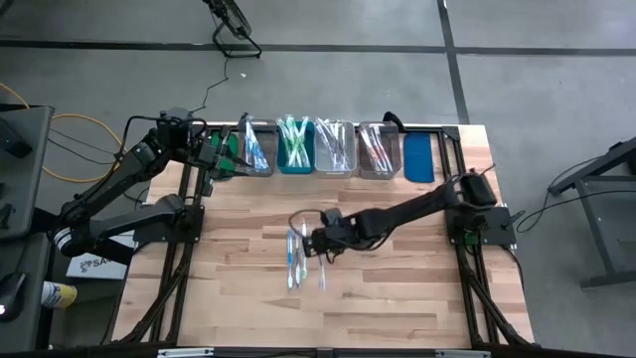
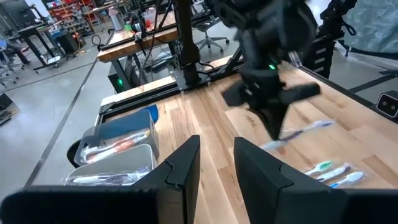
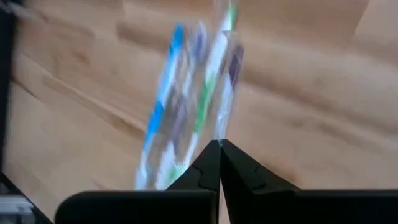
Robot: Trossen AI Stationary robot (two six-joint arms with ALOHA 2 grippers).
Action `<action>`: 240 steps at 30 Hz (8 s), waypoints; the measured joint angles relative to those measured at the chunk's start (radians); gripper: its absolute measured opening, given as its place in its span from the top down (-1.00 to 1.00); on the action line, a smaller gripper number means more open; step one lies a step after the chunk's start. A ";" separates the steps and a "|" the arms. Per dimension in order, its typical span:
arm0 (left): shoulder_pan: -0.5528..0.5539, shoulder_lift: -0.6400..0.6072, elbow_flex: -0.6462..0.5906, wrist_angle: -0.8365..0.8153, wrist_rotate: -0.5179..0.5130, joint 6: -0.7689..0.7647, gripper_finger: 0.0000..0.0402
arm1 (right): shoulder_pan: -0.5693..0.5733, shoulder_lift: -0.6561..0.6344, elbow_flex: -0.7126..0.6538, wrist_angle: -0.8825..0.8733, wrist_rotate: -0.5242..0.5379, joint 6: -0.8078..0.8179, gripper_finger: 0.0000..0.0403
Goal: Pick & Place Toothbrushes
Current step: Put the purple toothbrush into the white bin, then put the blue toothbrush into the left black bin
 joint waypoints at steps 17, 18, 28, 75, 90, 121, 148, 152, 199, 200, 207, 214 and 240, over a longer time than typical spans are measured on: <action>0.000 0.000 0.000 0.000 -0.053 -0.006 0.53 | -0.334 -0.239 0.000 0.006 0.068 -0.517 0.99; 0.000 0.000 0.000 0.000 -0.059 -0.007 0.53 | -0.361 -0.242 0.000 0.013 0.060 -0.552 0.99; 0.000 0.001 0.000 0.000 -0.082 -0.007 0.53 | -0.603 -0.243 0.000 0.197 -0.102 -0.911 0.99; 0.000 0.001 0.000 0.001 -0.111 -0.004 0.53 | -0.797 -0.038 0.000 0.155 -0.108 -0.781 0.99; 0.000 0.001 0.000 -0.077 -0.108 -0.004 0.53 | -0.793 -0.072 0.000 0.146 -0.143 -0.616 0.18; 0.000 0.035 0.000 -0.168 -0.111 -0.005 0.53 | -0.237 -0.174 0.000 -0.353 -0.097 -0.252 0.13; -0.595 0.395 0.000 -0.088 -0.469 0.432 0.53 | -0.191 -0.692 -0.536 -0.183 -0.024 -0.233 0.13; -0.683 0.483 0.000 -0.040 -0.523 0.497 0.49 | -0.157 -0.759 -0.536 -0.221 0.039 -0.242 0.13; -0.975 0.951 0.008 0.211 -0.777 0.490 0.95 | -0.135 -0.940 -0.536 -0.406 0.079 -0.394 0.13; -0.975 0.951 0.008 0.210 -0.777 0.443 0.94 | -0.135 -0.941 -0.536 -0.405 0.079 -0.394 0.13; -0.975 0.877 0.005 0.148 -0.785 0.098 0.97 | -0.135 -0.941 -0.536 -0.400 0.079 -0.396 0.13; -0.975 0.714 0.005 0.012 -0.834 -0.063 0.99 | -0.135 -0.941 -0.536 -0.400 0.081 -0.420 0.13; -0.049 0.325 0.005 -0.031 -0.988 -0.617 0.99 | -0.175 -0.976 -0.536 -0.389 0.377 -0.308 0.13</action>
